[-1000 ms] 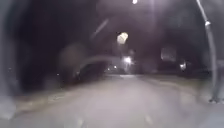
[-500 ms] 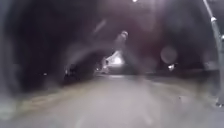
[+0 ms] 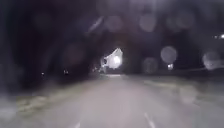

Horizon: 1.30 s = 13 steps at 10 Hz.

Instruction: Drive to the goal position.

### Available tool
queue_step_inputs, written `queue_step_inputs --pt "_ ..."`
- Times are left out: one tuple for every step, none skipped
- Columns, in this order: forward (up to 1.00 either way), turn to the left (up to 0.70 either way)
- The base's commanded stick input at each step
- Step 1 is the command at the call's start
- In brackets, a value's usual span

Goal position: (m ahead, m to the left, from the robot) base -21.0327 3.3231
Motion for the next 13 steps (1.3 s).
queue_step_inputs --pt "1.00 0.00" --pt "1.00 0.00" --pt "1.00 0.00" --pt "1.00 0.00" --pt "1.00 0.00" --pt "1.00 -0.26" --pt "1.00 -0.40" --pt "1.00 -0.28" --pt "1.00 -0.10" --pt "1.00 -0.02" --pt "1.00 0.00" --pt "1.00 0.00" --pt "1.00 0.00"
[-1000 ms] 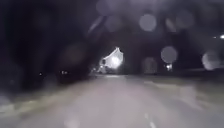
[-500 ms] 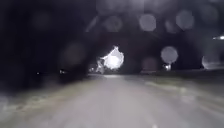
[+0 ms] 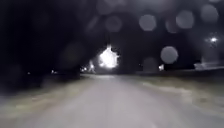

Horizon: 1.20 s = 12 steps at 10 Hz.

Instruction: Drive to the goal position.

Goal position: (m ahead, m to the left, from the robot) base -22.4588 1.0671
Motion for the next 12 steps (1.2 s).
queue_step_inputs --pt "1.00 0.00" --pt "1.00 0.00" --pt "1.00 0.00" --pt "1.00 0.00" --pt "1.00 0.00" --pt "1.00 0.00" --pt "1.00 0.00" --pt "1.00 0.00" --pt "1.00 0.00" --pt "1.00 0.00" --pt "1.00 0.00" --pt "1.00 0.00"
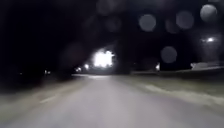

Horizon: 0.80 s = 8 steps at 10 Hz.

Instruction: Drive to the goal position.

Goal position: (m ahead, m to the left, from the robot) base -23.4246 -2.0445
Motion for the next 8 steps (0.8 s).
queue_step_inputs --pt "1.00 0.00" --pt "0.30 0.00" --pt "0.00 0.00" --pt "0.00 0.00" --pt "0.00 0.00" --pt "0.00 0.00" --pt "0.00 -0.31" --pt "0.00 -0.65"
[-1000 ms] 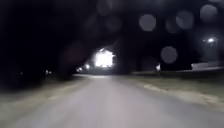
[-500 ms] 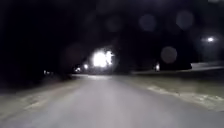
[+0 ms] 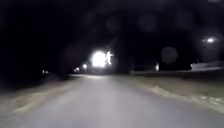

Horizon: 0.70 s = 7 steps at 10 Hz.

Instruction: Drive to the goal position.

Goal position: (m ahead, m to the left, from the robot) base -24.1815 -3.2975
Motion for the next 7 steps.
queue_step_inputs --pt "0.00 -0.87" --pt "0.00 -1.00" --pt "0.00 -1.00" --pt "0.00 -1.00" --pt "0.00 -1.00" --pt "0.00 -1.00" --pt "0.00 -1.00"
